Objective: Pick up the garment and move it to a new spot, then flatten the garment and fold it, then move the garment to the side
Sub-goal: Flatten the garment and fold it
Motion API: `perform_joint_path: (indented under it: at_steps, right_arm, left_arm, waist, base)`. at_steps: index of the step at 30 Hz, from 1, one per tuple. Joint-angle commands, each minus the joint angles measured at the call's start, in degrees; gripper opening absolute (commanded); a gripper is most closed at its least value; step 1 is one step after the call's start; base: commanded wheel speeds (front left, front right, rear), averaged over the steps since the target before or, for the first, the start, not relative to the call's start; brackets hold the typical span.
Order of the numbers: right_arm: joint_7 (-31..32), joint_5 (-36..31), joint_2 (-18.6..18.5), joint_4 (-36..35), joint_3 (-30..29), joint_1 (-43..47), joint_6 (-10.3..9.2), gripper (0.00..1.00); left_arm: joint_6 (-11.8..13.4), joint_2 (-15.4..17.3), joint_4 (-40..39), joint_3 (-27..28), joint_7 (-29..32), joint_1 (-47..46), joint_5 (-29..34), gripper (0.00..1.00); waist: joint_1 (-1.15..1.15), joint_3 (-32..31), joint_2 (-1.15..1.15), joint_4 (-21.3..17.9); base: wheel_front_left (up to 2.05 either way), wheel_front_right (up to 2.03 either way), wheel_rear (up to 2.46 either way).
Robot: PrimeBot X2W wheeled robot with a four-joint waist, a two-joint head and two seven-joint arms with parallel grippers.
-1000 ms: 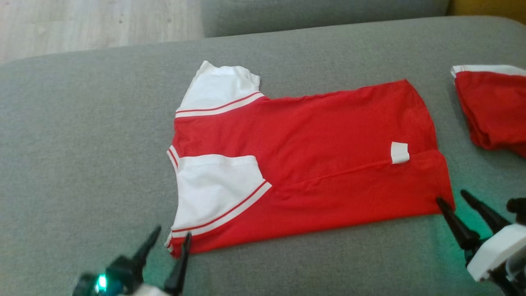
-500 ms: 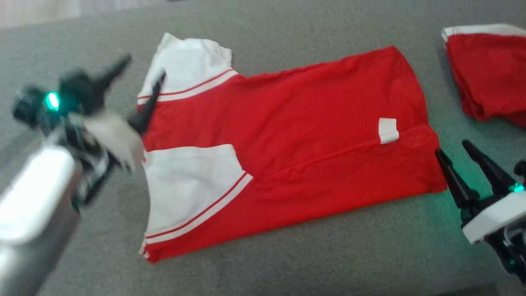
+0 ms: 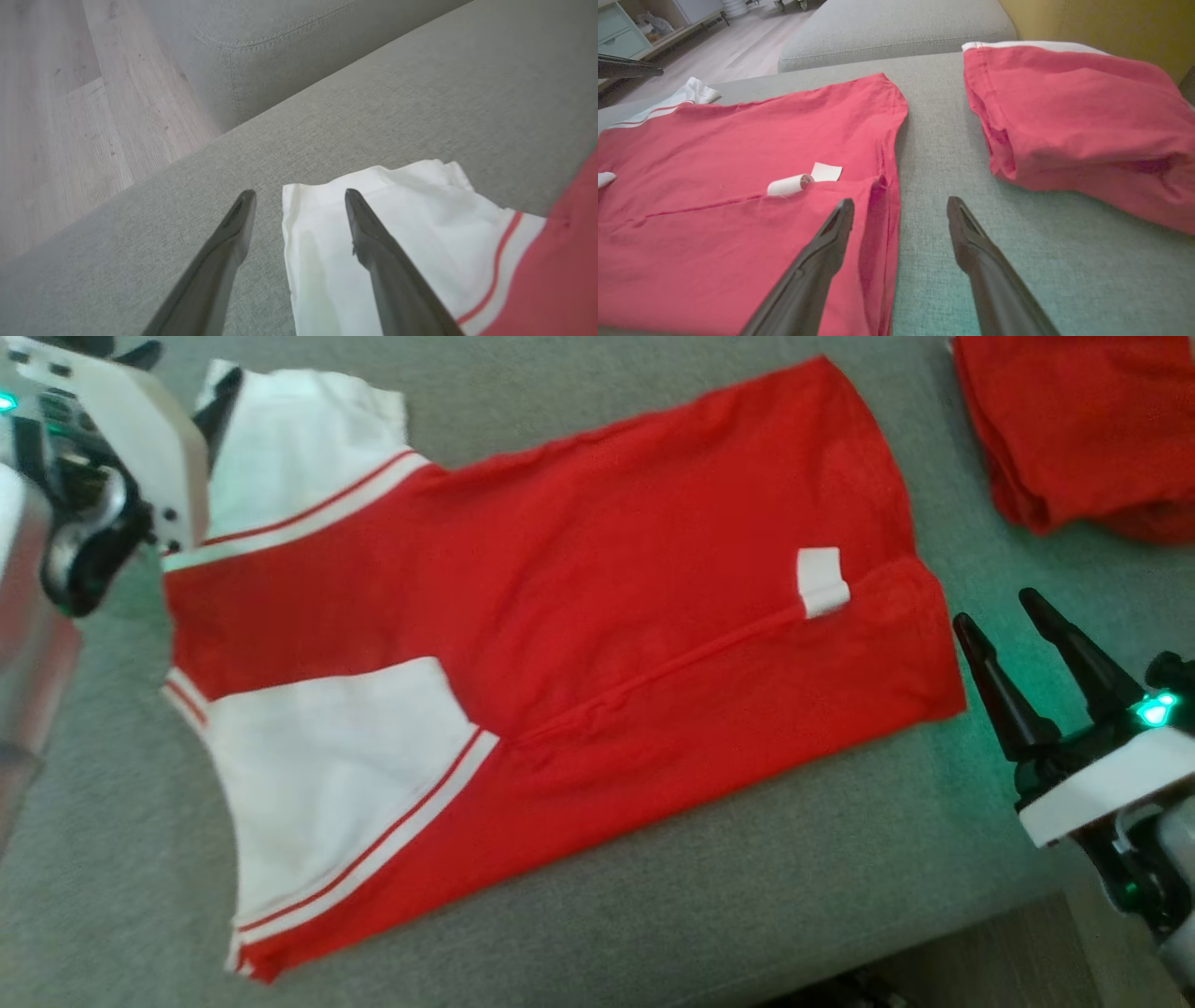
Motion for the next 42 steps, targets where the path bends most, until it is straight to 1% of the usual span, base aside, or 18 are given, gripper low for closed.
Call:
perform_joint_path:
  at_steps: [1, 7, 12, 13, 14, 15, 16, 20, 24, 29, 33, 34, 38, 42]
  right_arm:
    - [-0.10, -0.50, -1.42, -1.39, -0.07, -0.08, -0.04, 1.00]
    - [-0.45, -0.77, -0.86, -1.37, 0.02, -0.76, -0.04, 1.00]
    - [-0.86, -0.78, -0.59, -1.15, 0.26, -1.28, -0.04, 1.00]
    - [-0.96, -0.78, -0.57, -1.02, 0.31, -1.41, -0.04, 1.00]
    - [-1.05, -0.76, -0.57, -0.86, 0.35, -1.55, -0.04, 1.00]
    - [-1.16, -0.70, -0.61, -0.67, 0.34, -1.69, -0.04, 1.00]
    - [-1.25, -0.61, -0.70, -0.49, 0.25, -1.80, -0.04, 1.00]
    - [-0.96, -0.88, -1.47, -0.37, -0.21, -2.10, -0.04, 1.00]
    - [-0.56, -0.58, -2.73, -0.71, -0.89, -3.80, -0.04, 1.00]
    - [2.71, 1.42, -3.58, -0.51, -0.70, -8.75, -0.04, 1.00]
    - [7.88, 3.63, -3.35, 3.68, -0.46, -14.82, -0.04, 1.00]
    - [7.88, 3.63, -3.35, 3.68, -0.46, -14.82, -0.04, 1.00]
    - [12.59, 3.04, -1.86, 10.99, -0.69, -21.90, -0.04, 1.00]
    - [15.04, 2.26, -0.23, 16.78, 0.70, -27.91, -0.04, 1.00]
  left_arm:
    - [-0.15, 2.95, -0.77, 1.91, 0.10, -3.46, -0.07, 1.00]
    - [-0.23, 3.81, 5.12, 1.30, 0.77, -6.19, 0.19, 1.00]
    - [-0.06, 3.89, 8.63, 1.64, 0.73, -7.05, -0.53, 1.00]
    - [-0.07, 3.87, 9.15, 1.74, 0.63, -7.15, -0.77, 0.73]
    - [-0.09, 3.83, 9.53, 1.78, 0.50, -7.21, -1.02, 0.40]
    - [-0.12, 3.73, 9.83, 1.77, 0.52, -7.24, -1.37, 0.04]
    - [-0.16, 3.58, 10.01, 1.80, 0.57, -7.29, -1.84, 0.00]
    - [-0.27, 2.71, 9.52, 1.79, -0.49, -7.80, -3.36, 0.00]
    - [-0.35, 2.10, 7.27, 0.94, -2.84, -8.35, -4.07, 0.00]
    - [-0.38, 1.95, 2.64, -1.29, -5.47, -8.95, -5.21, 0.00]
    - [-0.38, 2.21, -1.71, -3.57, -6.48, -9.62, -6.26, 0.00]
    - [-0.38, 2.21, -1.71, -3.57, -6.48, -9.62, -6.26, 0.00]
    - [-0.39, 2.47, -5.20, -5.83, -7.33, -10.78, -6.75, 0.00]
    - [-0.39, 2.22, -7.41, -7.83, -8.36, -12.04, -7.07, 0.00]
  waist:
    - [-0.01, 1.69, 0.00, -1.65]
    - [-0.01, 3.78, 0.00, -3.41]
    - [-0.01, 4.92, 0.00, -3.99]
    - [-0.01, 5.07, 0.00, -4.01]
    - [-0.01, 5.20, 0.00, -4.00]
    - [-0.01, 5.29, 0.00, -3.92]
    - [-0.01, 5.32, 0.00, -3.74]
    - [-0.01, 4.85, 0.00, -2.35]
    - [-0.01, 3.97, 0.00, -0.18]
    - [-0.01, 3.32, 0.00, 2.71]
    - [-0.01, 3.59, 0.00, 5.09]
    - [-0.01, 3.59, 0.00, 5.09]
    - [-0.01, 4.25, 0.00, 7.29]
    - [-0.01, 4.94, 0.00, 9.29]
  base:
    - [0.00, 0.00, 0.00]
    - [0.00, 0.00, 0.00]
    - [0.00, 0.00, 0.00]
    - [0.00, 0.00, 0.00]
    - [0.00, 0.00, 0.00]
    - [0.00, 0.00, 0.00]
    - [0.00, 0.00, 0.00]
    - [0.00, 0.00, 0.00]
    - [0.00, 0.00, 0.00]
    - [0.00, 0.00, 0.00]
    - [0.00, 0.00, 0.00]
    - [0.00, 0.00, 0.00]
    - [0.00, 0.00, 0.00]
    - [0.00, 0.00, 0.00]
